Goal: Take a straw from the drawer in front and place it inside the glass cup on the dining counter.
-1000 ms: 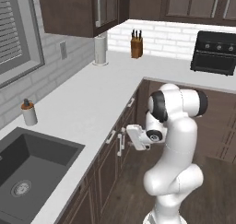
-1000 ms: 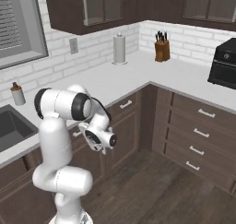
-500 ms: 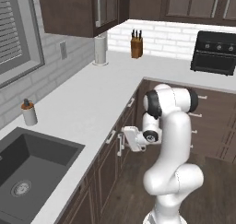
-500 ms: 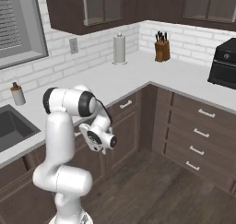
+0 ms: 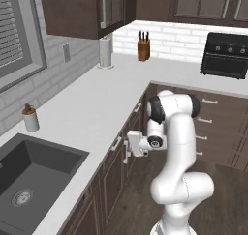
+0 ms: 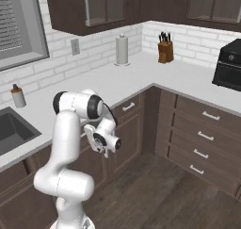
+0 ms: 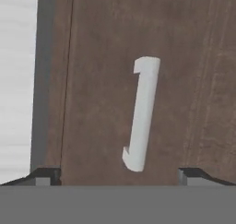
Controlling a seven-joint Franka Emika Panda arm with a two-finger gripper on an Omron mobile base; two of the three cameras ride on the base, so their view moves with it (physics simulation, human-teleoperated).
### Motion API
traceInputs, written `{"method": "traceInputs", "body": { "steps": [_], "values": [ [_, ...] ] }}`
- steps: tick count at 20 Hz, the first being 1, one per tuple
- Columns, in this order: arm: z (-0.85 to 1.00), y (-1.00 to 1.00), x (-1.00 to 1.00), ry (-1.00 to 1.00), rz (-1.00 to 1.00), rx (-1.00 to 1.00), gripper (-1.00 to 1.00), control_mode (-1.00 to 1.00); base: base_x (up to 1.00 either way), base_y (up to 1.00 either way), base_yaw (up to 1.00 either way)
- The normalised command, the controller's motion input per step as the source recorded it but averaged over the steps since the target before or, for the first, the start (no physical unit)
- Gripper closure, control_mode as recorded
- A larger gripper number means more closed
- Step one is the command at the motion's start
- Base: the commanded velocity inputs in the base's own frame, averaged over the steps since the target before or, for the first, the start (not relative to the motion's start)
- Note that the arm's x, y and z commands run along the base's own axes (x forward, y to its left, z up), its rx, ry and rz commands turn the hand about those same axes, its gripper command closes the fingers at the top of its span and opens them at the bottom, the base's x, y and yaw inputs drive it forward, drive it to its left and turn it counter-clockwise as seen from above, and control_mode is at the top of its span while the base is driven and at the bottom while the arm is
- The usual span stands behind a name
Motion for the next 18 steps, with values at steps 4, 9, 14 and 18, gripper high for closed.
{"method": "traceInputs", "body": {
  "steps": [4,9,14,18],
  "values": [
    [-0.29,0.15,0.45,0.0,0.0,0.0,-1.0,-1.0,0.0,0.0,0.0],
    [-0.39,0.02,0.27,0.0,0.0,0.0,-1.0,-1.0,0.0,0.0,0.0],
    [-0.23,0.04,0.24,0.0,0.0,0.0,-1.0,-1.0,0.0,0.0,0.0],
    [-0.04,0.25,0.32,0.0,0.0,0.0,-1.0,-1.0,0.0,0.0,0.0]
  ]
}}
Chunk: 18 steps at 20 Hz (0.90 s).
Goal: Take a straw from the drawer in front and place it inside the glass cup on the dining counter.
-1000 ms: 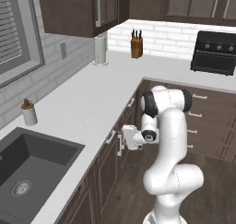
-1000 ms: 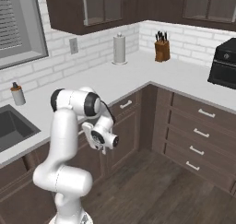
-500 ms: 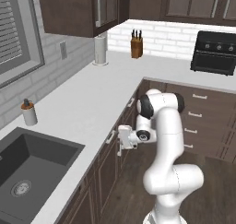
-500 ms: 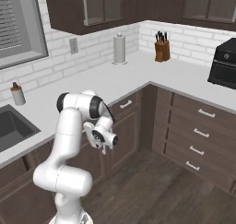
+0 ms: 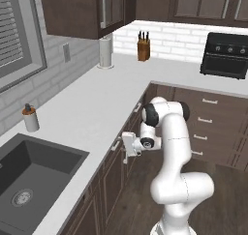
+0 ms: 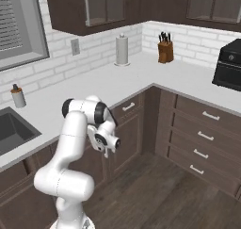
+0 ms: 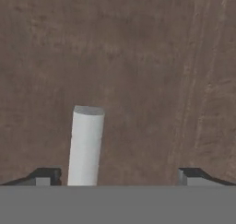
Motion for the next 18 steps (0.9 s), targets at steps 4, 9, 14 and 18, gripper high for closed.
{"method": "traceInputs", "body": {
  "steps": [4,9,14,18],
  "values": [
    [-0.01,0.34,0.33,0.0,0.0,0.0,-1.0,-1.0,0.0,0.0,0.0],
    [-0.29,0.24,0.31,0.0,0.0,0.0,-1.0,-1.0,0.0,0.0,0.0],
    [-0.34,0.32,0.26,0.0,0.0,-0.04,-1.0,-1.0,0.0,0.0,0.0],
    [-0.35,0.66,0.26,0.01,-0.01,-0.21,-1.0,-1.0,0.0,0.0,0.0]
  ]
}}
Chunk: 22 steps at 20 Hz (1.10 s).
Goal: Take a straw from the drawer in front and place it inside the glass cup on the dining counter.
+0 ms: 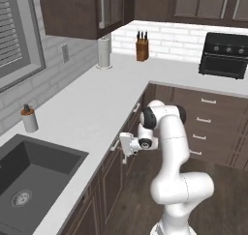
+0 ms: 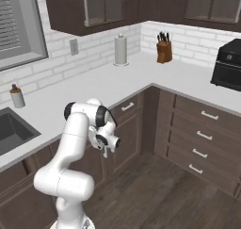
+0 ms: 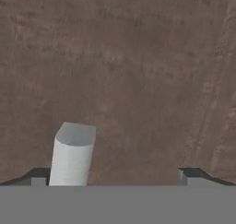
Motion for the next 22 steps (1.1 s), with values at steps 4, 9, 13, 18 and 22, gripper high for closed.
{"method": "traceInputs", "body": {
  "steps": [4,9,13,18,22],
  "values": [
    [-0.27,0.96,0.22,0.03,-0.06,-0.36,1.0,-1.0,0.0,0.0,0.0],
    [-0.24,1.0,0.06,0.02,-0.13,-0.47,1.0,-1.0,0.0,0.0,0.0],
    [-0.13,1.0,0.01,0.03,-0.21,-0.57,1.0,-1.0,0.0,0.0,0.0],
    [-0.04,1.0,0.0,0.0,-0.25,-0.64,1.0,-1.0,0.0,0.0,0.0],
    [-0.27,0.82,-0.24,-0.03,-0.34,-0.71,1.0,-1.0,0.0,0.0,0.0]
  ]
}}
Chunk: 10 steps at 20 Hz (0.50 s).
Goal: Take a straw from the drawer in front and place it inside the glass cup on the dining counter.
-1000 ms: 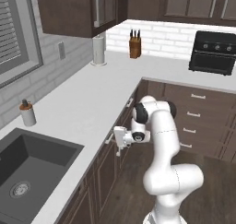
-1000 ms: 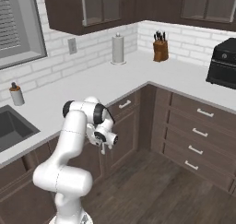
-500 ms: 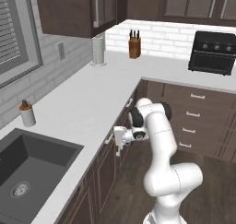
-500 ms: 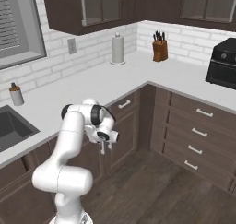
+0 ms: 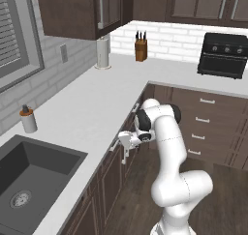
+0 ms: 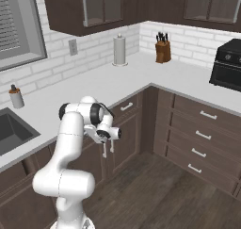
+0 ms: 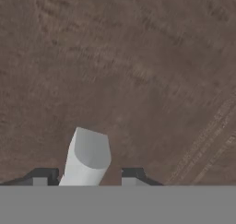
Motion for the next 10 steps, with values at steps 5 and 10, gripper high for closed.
{"method": "traceInputs", "body": {
  "steps": [5,10],
  "values": [
    [-0.39,0.6,-0.54,-0.11,-0.39,-0.71,1.0,-1.0,0.0,0.0,0.0],
    [-0.41,0.28,-0.88,-0.14,-0.41,-0.67,1.0,-1.0,0.0,0.0,0.0]
  ]
}}
